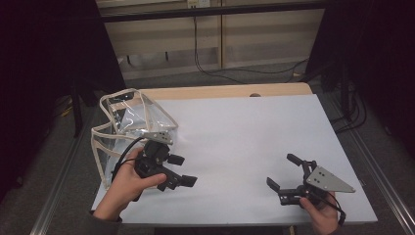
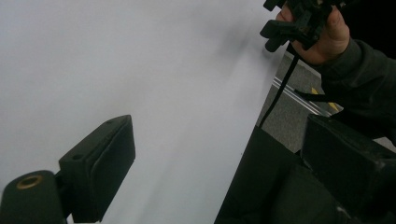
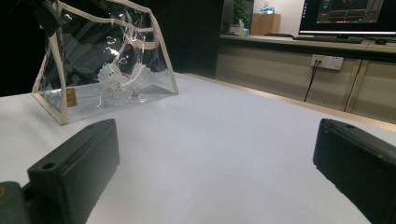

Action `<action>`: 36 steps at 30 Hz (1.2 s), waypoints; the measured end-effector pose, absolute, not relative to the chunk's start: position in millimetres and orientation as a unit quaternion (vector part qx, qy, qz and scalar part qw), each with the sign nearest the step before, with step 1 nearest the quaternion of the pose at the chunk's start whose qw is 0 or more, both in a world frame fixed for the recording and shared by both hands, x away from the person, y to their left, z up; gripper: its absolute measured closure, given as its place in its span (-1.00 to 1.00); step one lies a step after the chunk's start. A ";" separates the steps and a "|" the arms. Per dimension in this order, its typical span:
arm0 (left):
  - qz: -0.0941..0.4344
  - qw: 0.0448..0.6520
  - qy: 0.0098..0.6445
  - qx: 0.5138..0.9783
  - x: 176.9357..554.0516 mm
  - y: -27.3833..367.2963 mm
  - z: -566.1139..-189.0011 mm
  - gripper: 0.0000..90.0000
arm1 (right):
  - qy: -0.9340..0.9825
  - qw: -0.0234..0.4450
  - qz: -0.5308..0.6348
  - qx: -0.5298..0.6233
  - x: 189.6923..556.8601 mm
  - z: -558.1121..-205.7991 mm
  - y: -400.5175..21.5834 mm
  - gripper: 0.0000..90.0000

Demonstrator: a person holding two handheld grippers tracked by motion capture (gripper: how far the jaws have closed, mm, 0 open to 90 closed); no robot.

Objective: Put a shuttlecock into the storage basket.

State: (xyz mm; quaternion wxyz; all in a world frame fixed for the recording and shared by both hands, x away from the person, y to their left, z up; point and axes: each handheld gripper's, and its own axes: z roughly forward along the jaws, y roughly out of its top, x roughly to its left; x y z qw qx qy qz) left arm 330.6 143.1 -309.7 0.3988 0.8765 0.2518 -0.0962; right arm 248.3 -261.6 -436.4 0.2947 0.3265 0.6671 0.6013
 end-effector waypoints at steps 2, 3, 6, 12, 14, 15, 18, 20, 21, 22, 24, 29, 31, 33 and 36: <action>-0.096 0.397 0.248 0.878 329.2 143.3 -312.0 -0.77 | 0.667 0.295 0.602 0.326 248.4 -436.6 -261.5 -0.99; -0.095 0.396 0.247 0.879 328.5 142.9 -313.4 -0.77 | 0.667 0.295 0.602 0.325 248.6 -436.6 -261.4 -0.99; -0.093 0.393 0.246 0.881 328.2 142.7 -317.5 -0.77 | 0.668 0.294 0.602 0.325 248.6 -436.8 -260.9 -0.99; -0.098 0.392 0.237 0.883 326.9 142.5 -327.7 -0.77 | 0.668 0.295 0.601 0.325 248.5 -436.8 -261.3 -0.99; -0.098 0.391 0.236 0.884 327.0 142.5 -331.7 -0.77 | 0.668 0.295 0.601 0.326 248.6 -437.1 -261.5 -0.99; -0.099 0.391 0.236 0.884 327.2 142.7 -332.9 -0.77 | 0.668 0.296 0.601 0.324 248.7 -437.0 -261.4 -0.99; -0.098 0.386 0.235 0.886 327.4 142.9 -337.8 -0.77 | 0.668 0.296 0.601 0.324 248.5 -436.7 -261.2 -0.99; -0.103 0.391 0.236 0.884 327.6 143.8 -341.6 -0.77 | 0.668 0.296 0.601 0.324 248.7 -437.0 -261.3 -0.99; -0.102 0.390 0.234 0.885 327.7 144.4 -343.1 -0.77 | 0.668 0.295 0.600 0.325 248.6 -437.1 -261.4 -0.99; -0.102 0.390 0.234 0.885 327.4 144.5 -344.3 -0.77 | 0.669 0.295 0.600 0.325 248.7 -437.2 -261.3 -0.99; -0.100 0.389 0.232 0.886 327.0 146.0 -347.4 -0.77 | 0.669 0.295 0.600 0.324 248.8 -437.2 -261.1 -0.99; -0.107 0.391 0.229 0.885 326.5 148.0 -353.9 -0.76 | 0.670 0.295 0.599 0.324 248.6 -437.3 -260.5 -0.99; -0.109 0.389 0.226 0.886 326.1 148.9 -355.8 -0.76 | 0.669 0.297 0.600 0.324 248.7 -437.0 -261.5 -0.99; -0.109 0.387 0.222 0.888 326.4 150.3 -358.0 -0.76 | 0.669 0.297 0.599 0.325 248.8 -437.2 -261.7 -0.99; -0.114 0.392 0.220 0.886 326.1 151.9 -360.1 -0.75 | 0.670 0.296 0.599 0.325 249.1 -437.5 -261.3 -0.99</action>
